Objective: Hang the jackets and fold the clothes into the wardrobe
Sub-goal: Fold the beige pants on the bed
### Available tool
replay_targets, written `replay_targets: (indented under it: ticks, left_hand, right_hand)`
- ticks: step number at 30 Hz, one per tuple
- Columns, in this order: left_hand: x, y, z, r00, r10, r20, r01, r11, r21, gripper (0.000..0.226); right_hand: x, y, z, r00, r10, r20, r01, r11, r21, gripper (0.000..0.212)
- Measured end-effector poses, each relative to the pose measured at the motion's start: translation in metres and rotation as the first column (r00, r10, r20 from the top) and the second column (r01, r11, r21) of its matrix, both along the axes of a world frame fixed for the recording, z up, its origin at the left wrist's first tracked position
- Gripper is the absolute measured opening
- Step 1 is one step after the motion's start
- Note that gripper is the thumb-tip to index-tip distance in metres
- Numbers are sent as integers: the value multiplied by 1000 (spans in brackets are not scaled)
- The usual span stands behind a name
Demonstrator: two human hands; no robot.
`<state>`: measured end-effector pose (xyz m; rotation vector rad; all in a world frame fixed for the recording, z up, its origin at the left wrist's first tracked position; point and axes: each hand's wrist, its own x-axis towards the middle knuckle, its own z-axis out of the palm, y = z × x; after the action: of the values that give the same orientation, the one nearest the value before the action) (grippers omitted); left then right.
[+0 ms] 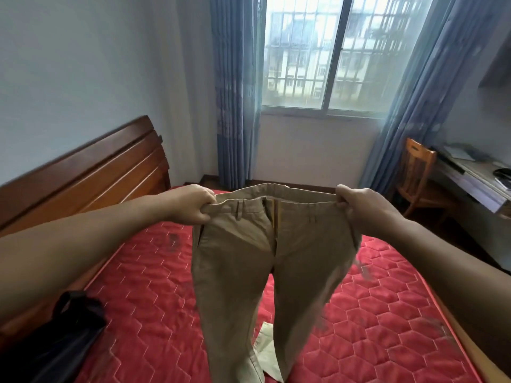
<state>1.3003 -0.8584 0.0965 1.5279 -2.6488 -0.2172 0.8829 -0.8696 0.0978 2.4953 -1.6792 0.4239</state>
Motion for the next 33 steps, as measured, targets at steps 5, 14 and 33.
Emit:
replay_targets:
  ticks: [5, 14, 33]
  left_hand:
    - [4, 1, 14, 985, 50, 165, -88, 969, 230, 37]
    - [-6, 16, -16, 996, 44, 76, -48, 998, 51, 17]
    - [-30, 40, -21, 996, 28, 86, -33, 998, 62, 47]
  right_hand:
    - [11, 7, -5, 992, -11, -125, 10, 1000, -8, 34]
    - [28, 19, -18, 988, -131, -80, 135, 990, 41, 13]
    - [40, 43, -34, 887, 181, -426, -242, 966, -94, 28]
